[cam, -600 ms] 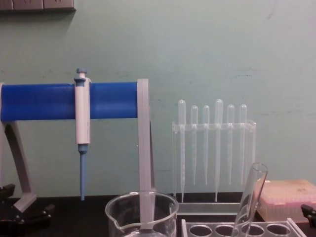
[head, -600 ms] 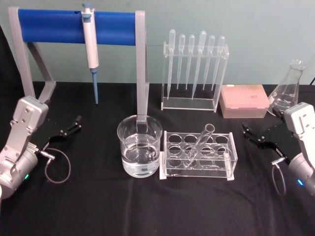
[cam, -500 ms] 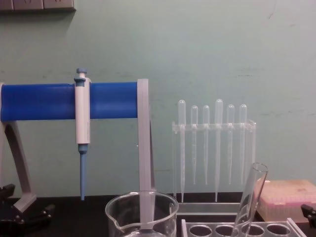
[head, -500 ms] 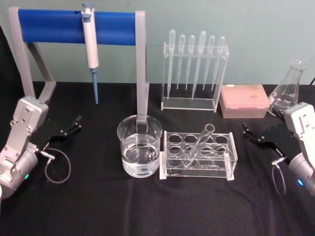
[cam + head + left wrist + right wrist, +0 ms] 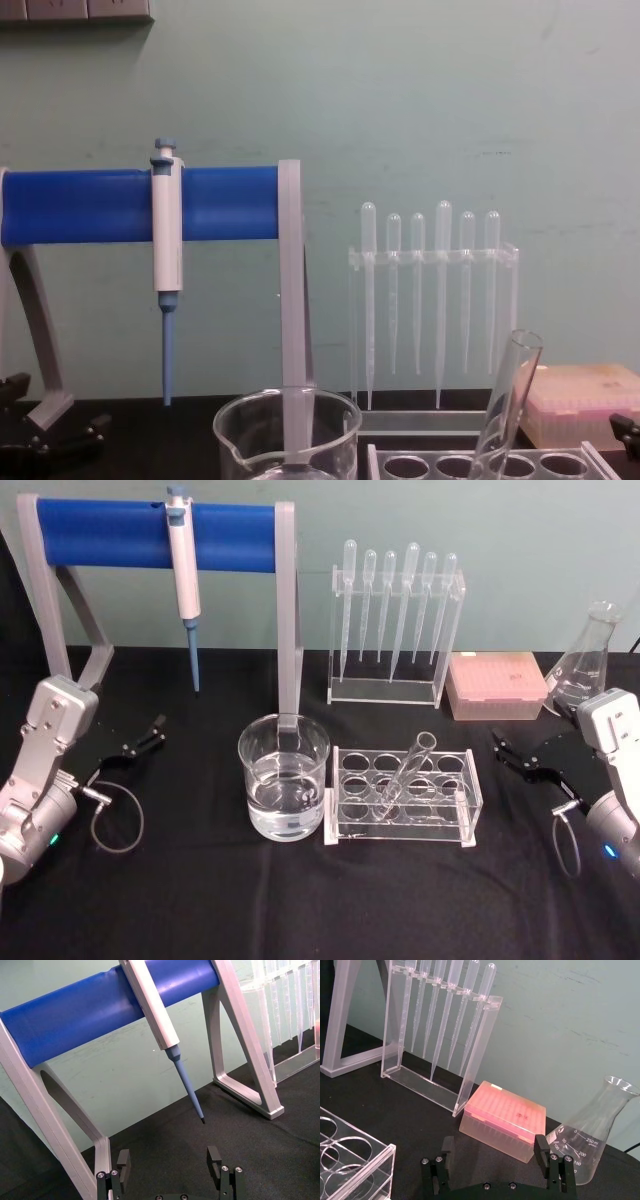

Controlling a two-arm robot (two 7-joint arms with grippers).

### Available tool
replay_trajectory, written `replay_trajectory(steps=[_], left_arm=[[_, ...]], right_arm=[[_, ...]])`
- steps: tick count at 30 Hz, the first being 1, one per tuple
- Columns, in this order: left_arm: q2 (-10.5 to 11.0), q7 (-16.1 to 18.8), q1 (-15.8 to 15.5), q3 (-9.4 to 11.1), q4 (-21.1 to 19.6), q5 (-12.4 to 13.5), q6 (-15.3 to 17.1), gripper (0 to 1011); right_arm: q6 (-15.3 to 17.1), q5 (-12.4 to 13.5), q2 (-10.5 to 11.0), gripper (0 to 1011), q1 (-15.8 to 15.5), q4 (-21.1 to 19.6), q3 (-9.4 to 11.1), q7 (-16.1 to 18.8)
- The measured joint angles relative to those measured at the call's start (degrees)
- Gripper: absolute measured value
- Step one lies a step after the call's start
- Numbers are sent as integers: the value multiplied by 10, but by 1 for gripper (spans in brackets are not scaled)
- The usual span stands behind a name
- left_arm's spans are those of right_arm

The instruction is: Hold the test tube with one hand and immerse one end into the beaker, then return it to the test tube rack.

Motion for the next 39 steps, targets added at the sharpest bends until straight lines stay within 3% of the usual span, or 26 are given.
replay_trajectory(steps=[31,39], left_arm=[[0,0,0,0,0,0,0,1000],[0,0,0,0,0,0,0,1000]], right_arm=[[0,0,0,1003,0,0,0,0],[1,15,10,1003,-4,-28,27,25]])
